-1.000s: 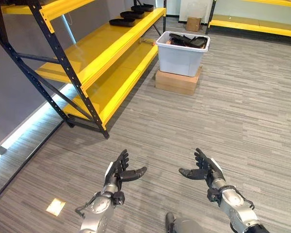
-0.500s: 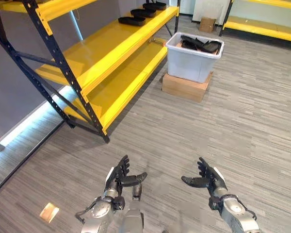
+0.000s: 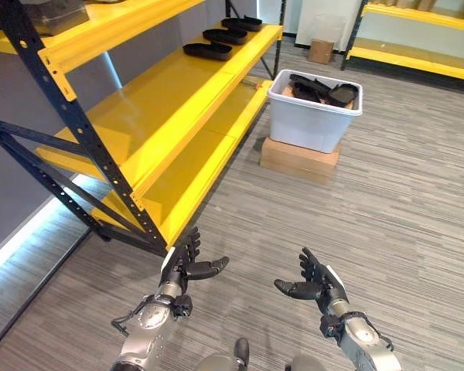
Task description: Move parts from the plastic box to the shelf.
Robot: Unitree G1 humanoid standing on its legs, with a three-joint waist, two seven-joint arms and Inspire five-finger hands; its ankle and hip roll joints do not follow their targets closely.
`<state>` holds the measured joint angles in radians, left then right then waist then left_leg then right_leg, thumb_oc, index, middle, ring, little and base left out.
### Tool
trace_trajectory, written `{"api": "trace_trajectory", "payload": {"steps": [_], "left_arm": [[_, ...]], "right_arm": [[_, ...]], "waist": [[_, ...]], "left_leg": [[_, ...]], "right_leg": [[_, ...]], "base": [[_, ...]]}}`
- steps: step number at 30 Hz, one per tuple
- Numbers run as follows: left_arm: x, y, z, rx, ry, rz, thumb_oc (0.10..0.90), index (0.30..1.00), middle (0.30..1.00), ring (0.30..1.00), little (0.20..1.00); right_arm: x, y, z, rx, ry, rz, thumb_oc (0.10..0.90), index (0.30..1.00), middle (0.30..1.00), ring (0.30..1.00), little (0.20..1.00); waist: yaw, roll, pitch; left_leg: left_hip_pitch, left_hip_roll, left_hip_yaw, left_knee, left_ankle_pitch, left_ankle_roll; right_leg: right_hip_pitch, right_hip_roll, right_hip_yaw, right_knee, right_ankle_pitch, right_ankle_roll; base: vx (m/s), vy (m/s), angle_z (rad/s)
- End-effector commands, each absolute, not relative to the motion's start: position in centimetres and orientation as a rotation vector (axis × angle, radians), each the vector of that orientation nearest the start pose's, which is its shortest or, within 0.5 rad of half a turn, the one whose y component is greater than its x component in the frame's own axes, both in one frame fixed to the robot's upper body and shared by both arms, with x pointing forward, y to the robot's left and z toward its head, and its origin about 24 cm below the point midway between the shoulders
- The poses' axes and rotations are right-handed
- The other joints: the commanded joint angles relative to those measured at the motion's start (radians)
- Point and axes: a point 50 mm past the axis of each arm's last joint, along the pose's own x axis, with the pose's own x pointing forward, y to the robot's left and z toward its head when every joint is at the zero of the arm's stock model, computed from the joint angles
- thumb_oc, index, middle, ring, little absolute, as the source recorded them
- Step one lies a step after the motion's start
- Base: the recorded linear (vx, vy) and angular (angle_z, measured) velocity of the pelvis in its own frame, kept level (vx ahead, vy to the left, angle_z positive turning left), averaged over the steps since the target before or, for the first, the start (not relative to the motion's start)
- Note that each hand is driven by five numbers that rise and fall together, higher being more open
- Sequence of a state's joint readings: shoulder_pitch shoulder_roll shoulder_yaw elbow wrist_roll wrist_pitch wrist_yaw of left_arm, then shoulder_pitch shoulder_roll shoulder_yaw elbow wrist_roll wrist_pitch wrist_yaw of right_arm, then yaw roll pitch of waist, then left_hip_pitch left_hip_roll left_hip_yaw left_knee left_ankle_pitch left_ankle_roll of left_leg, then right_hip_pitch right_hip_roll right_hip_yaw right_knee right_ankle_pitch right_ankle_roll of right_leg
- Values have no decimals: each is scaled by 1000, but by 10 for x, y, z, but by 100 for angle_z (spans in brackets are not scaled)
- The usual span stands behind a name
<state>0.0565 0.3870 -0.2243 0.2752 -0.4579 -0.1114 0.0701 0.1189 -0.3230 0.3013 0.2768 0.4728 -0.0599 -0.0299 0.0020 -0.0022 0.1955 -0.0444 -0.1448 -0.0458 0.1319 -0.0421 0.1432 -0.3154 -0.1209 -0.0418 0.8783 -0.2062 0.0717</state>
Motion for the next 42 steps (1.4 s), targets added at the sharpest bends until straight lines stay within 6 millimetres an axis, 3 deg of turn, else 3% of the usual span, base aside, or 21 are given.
{"api": "trace_trajectory", "payload": {"steps": [1,2,3,4,7,12,18,19,20,21,23,25,27,28,29,31,33,34,36,38,42], "left_arm": [[240,203,12,-19,95,-50,900,1000,1000,1000,1000],[240,203,12,-19,95,-50,900,1000,1000,1000,1000],[241,203,9,-20,105,-42,900,1000,1000,1000,1000],[241,203,9,-21,105,-42,900,1000,1000,1000,1000],[239,205,7,-26,110,-36,900,1000,1000,1000,1000],[236,205,1,-28,134,-35,900,1000,1000,1000,1000],[234,201,3,-46,125,-44,900,1000,1000,1000,1000],[235,199,5,-50,117,-47,900,1000,1000,1000,1000],[238,196,7,-60,105,-52,900,1000,1000,1000,1000],[238,196,7,-61,105,-52,900,1000,1000,1000,1000],[240,195,9,-71,97,-51,900,1000,1000,1000,1000],[239,193,9,-84,100,-51,900,1000,1000,1000,1000],[238,195,7,-95,107,-42,900,1000,1000,1000,1000],[233,195,3,-104,126,-31,900,1000,1000,1000,1000],[233,195,4,-104,126,-31,900,1000,1000,1000,1000],[230,196,0,-114,139,-20,900,1000,1000,1000,1000],[229,197,-2,-107,144,-25,900,1000,1000,1000,1000],[229,196,-2,-107,145,-25,900,1000,1000,1000,1000],[228,195,-4,-83,151,-34,900,1000,1000,1000,1000],[233,194,-1,-72,135,-52,900,1000,1000,1000,1000],[241,192,6,-55,105,-69,900,1000,1000,1000,1000]], "right_arm": [[228,-174,-12,108,203,99,900,1000,1000,1000,1000],[228,-175,-12,108,203,99,900,1000,1000,1000,1000],[231,-176,-10,103,199,90,900,1000,1000,1000,1000],[231,-176,-10,103,199,90,900,1000,1000,1000,1000],[233,-179,-10,66,200,96,900,1000,1000,1000,1000],[231,-180,-12,37,217,108,900,1000,1000,1000,1000],[229,-179,-12,29,225,139,900,1000,1000,1000,1000],[229,-179,-13,34,230,134,900,1000,1000,1000,1000],[230,-180,-12,29,227,139,900,1000,1000,1000,1000],[230,-180,-12,29,227,138,900,1000,1000,1000,1000],[232,-179,-10,28,219,151,900,1000,1000,1000,1000],[233,-181,-8,9,211,156,900,1000,1000,1000,1000],[235,-186,-4,-11,193,144,900,1000,1000,1000,1000],[234,-189,-4,-27,195,129,900,1000,1000,1000,1000],[234,-189,-4,-27,195,129,900,1000,1000,1000,1000],[234,-193,-3,-27,188,111,900,1000,1000,1000,1000],[233,-196,-2,-26,179,94,900,1000,1000,1000,1000],[233,-196,-2,-26,180,94,900,1000,1000,1000,1000],[230,-196,-6,-22,192,84,900,1000,1000,1000,1000],[225,-190,-10,-14,209,110,900,1000,1000,1000,1000],[225,-185,-10,2,208,123,900,1000,1000,1000,1000]], "waist": [[-20,-7,-29],[-21,-5,-26],[-24,-18,-23],[-26,-16,-20],[-21,-31,-10],[-28,-29,-24],[-56,11,-77],[-61,18,-85],[-61,22,-91],[-62,23,-93],[-55,16,-97],[-36,-1,-83],[-18,-34,-56],[22,-40,-26],[21,-42,-28],[43,-46,-12],[55,-36,-15],[58,-39,-13],[85,-14,-17],[70,3,-26],[64,-7,-40]], "left_leg": [[36,114,5,34,-71,-89],[40,116,3,34,-73,-89],[67,108,6,58,-123,-105],[70,111,4,60,-126,-105],[115,117,9,180,-221,-146],[191,155,11,238,-277,-176],[314,280,-24,156,-128,-233],[322,303,-31,133,-85,-243],[291,334,-56,162,18,-251],[289,335,-57,161,19,-252],[232,349,-78,258,145,-251],[145,341,-86,458,228,-236],[38,341,-62,612,247,-203],[-30,294,-76,670,169,-185],[-33,291,-77,670,171,-184],[-147,237,-55,611,80,-184],[-210,270,6,279,64,-201],[-197,268,12,266,67,-201],[-201,267,-31,-25,157,-219],[-165,272,0,-23,156,-215],[-148,242,24,17,102,-194]], "right_leg": [[75,-24,-38,-389,162,30],[81,-22,-41,-392,161,30],[74,-68,-67,-563,182,43],[81,-66,-70,-568,183,43],[90,-168,-150,-814,274,89],[87,-201,-198,-819,328,114],[58,-112,-188,-650,261,66],[54,-94,-187,-624,237,55],[55,-59,-170,-614,203,30],[53,-59,-171,-613,202,30],[74,-24,-161,-627,172,-4],[130,15,-144,-667,148,-47],[187,26,-135,-709,139,-79],[247,41,-114,-749,128,-84],[245,38,-115,-751,131,-84],[296,32,-100,-792,129,-66],[339,30,-103,-815,108,-37],[342,26,-99,-815,105,-37],[395,46,-83,-810,68,-23],[413,37,-89,-727,12,-15],[396,-3,-95,-661,15,7]], "base": [[309,-2,39],[321,-75,44],[239,-61,40],[361,-108,37],[449,-171,21],[370,-157,14],[381,-262,3],[269,-263,-3],[264,-261,9],[255,-264,20],[218,-237,-29],[279,-326,-37],[268,-318,-51],[234,-188,-42],[241,-86,-31],[222,-13,-57],[345,97,-19],[346,148,-8],[403,170,-45],[384,223,-70],[200,129,-47]]}}
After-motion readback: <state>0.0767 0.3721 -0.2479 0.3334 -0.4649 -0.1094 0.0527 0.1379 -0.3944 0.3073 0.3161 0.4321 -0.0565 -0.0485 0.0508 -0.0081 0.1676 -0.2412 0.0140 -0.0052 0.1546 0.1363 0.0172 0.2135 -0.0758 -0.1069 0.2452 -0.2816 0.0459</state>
